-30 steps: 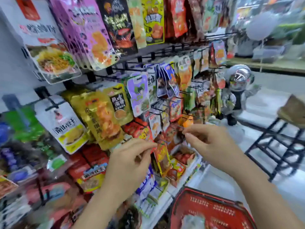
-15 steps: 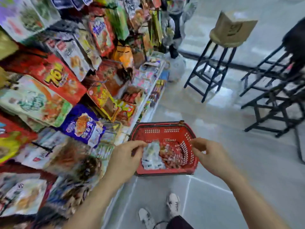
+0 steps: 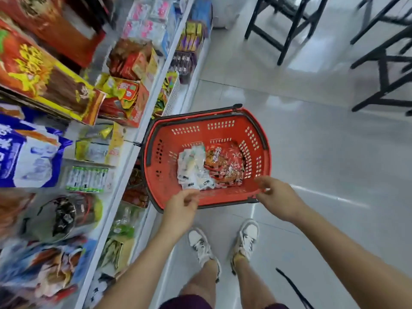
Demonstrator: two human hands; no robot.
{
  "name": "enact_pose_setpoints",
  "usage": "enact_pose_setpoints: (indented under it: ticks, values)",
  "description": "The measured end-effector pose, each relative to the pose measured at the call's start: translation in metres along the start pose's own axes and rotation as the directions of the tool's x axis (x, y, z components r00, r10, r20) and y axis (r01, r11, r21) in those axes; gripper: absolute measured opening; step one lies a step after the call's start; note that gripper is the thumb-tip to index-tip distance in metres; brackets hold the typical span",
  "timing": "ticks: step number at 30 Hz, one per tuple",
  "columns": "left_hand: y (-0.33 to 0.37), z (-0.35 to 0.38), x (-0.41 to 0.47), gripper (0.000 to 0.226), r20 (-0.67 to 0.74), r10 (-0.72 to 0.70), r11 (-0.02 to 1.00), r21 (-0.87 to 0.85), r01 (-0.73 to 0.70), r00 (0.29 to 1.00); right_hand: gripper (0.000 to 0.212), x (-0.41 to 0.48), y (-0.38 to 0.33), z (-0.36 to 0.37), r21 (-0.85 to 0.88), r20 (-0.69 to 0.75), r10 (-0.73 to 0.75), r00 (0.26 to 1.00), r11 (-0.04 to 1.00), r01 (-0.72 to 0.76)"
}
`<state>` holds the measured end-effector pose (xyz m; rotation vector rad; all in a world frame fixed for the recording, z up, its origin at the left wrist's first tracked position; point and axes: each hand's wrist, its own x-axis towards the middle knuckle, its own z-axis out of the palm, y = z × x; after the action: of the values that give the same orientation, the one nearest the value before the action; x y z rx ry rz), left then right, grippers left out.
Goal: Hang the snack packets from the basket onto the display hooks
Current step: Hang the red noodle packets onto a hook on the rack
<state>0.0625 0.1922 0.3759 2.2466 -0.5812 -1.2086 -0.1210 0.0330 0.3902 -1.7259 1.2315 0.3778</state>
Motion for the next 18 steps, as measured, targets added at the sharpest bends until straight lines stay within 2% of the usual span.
enact_pose_setpoints:
  ticks: [3, 5, 8, 11, 15, 18]
  values:
    - [-0.026, 0.027, 0.059, 0.029, -0.020, -0.042, 0.999, 0.003, 0.043, 0.999, 0.036, 0.069, 0.018, 0.034, 0.038, 0.071, -0.003, 0.997, 0.999, 0.000]
    - [-0.046, 0.046, 0.106, 0.030, -0.022, -0.050, 0.999, -0.004, 0.050, 0.999, 0.036, 0.118, 0.029, 0.061, 0.176, 0.105, 0.061, 0.993, 0.981, -0.079]
    - [-0.073, 0.073, 0.185, 0.035, -0.016, -0.055, 0.998, 0.025, 0.055, 0.998, 0.043, 0.192, 0.047, 0.105, 0.431, 0.170, 0.191, 0.967, 0.868, -0.247]
    - [-0.099, 0.104, 0.264, 0.039, 0.041, -0.050, 0.992, 0.119, 0.045, 0.998, 0.051, 0.262, 0.070, 0.150, 0.560, 0.207, 0.280, 0.937, 0.752, -0.348]
    - [-0.131, 0.148, 0.341, 0.046, 0.125, -0.067, 0.964, 0.265, 0.032, 0.990, 0.051, 0.323, 0.088, 0.193, 0.641, 0.181, 0.315, 0.932, 0.680, -0.355]
    - [-0.153, 0.174, 0.388, 0.047, 0.171, 0.024, 0.920, 0.382, -0.089, 0.985, 0.066, 0.353, 0.097, 0.215, 0.605, 0.078, 0.264, 0.961, 0.754, -0.256]
